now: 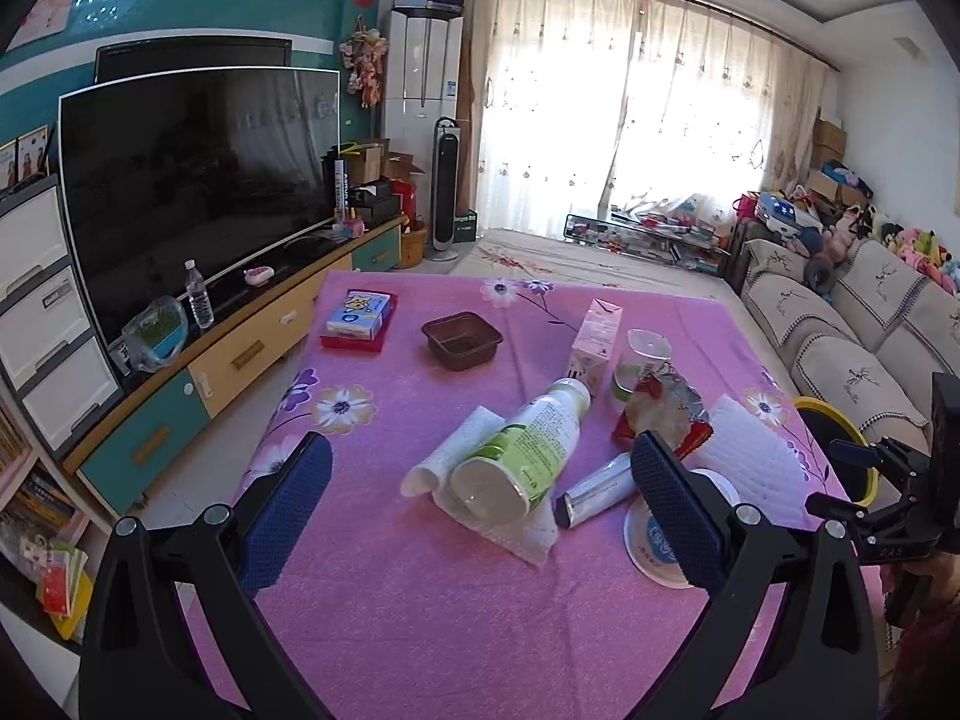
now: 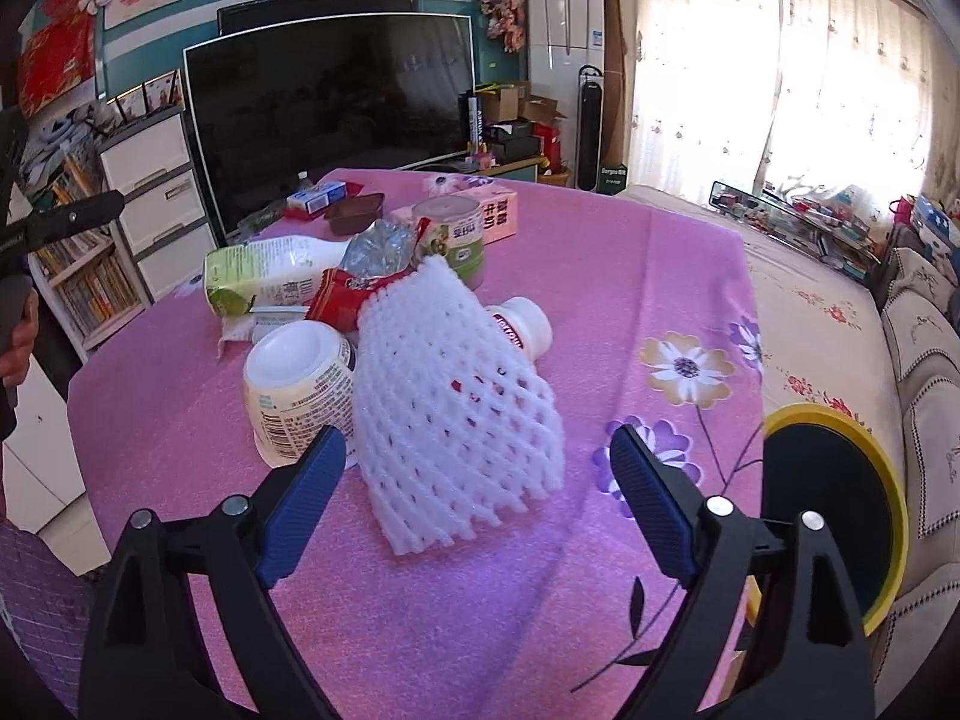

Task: Collect trash
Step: 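Reach the right tool to the white foam fruit net and grasp it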

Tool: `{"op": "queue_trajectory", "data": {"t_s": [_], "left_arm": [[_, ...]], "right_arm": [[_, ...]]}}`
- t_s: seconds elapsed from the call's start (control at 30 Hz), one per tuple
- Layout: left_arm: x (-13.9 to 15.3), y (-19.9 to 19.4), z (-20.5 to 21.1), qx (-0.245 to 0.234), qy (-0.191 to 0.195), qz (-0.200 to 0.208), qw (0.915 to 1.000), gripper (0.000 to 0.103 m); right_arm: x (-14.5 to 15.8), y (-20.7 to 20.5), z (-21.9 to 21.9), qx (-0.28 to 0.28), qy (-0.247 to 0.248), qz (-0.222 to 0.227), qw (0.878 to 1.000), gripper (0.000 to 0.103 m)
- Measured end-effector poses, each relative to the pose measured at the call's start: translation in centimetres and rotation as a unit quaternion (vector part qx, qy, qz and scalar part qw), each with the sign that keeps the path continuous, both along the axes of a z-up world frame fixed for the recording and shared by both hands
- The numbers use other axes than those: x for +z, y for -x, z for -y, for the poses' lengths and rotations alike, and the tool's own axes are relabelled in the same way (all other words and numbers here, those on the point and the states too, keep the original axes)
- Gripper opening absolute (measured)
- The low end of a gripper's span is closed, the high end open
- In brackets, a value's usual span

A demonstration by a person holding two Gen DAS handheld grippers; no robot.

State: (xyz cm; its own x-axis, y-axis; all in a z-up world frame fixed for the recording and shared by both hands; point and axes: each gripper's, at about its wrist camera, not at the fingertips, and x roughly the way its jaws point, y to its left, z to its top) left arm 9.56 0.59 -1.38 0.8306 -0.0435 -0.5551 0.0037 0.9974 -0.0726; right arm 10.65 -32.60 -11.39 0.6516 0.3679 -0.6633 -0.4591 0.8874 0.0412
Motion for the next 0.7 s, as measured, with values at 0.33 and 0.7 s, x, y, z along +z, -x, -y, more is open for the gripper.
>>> {"op": "queue_trajectory", "data": {"t_s": [0.33,0.7], "left_arm": [[-0.7,0.3,1.8,-0.026,-0.011,-0.008,0.9996,0.098],[-1.0,0.0,2.8,-0.032,-0.010,-0.011,0.9994,0.098]], "right_arm": [[-2.2,-2.5,-1.7,-0.003,0.031,-0.035,0.999,0.087],[-1.2,-1.3,-0.2,-0.007,-0.029,-0.045,0.999,0.022]]}}
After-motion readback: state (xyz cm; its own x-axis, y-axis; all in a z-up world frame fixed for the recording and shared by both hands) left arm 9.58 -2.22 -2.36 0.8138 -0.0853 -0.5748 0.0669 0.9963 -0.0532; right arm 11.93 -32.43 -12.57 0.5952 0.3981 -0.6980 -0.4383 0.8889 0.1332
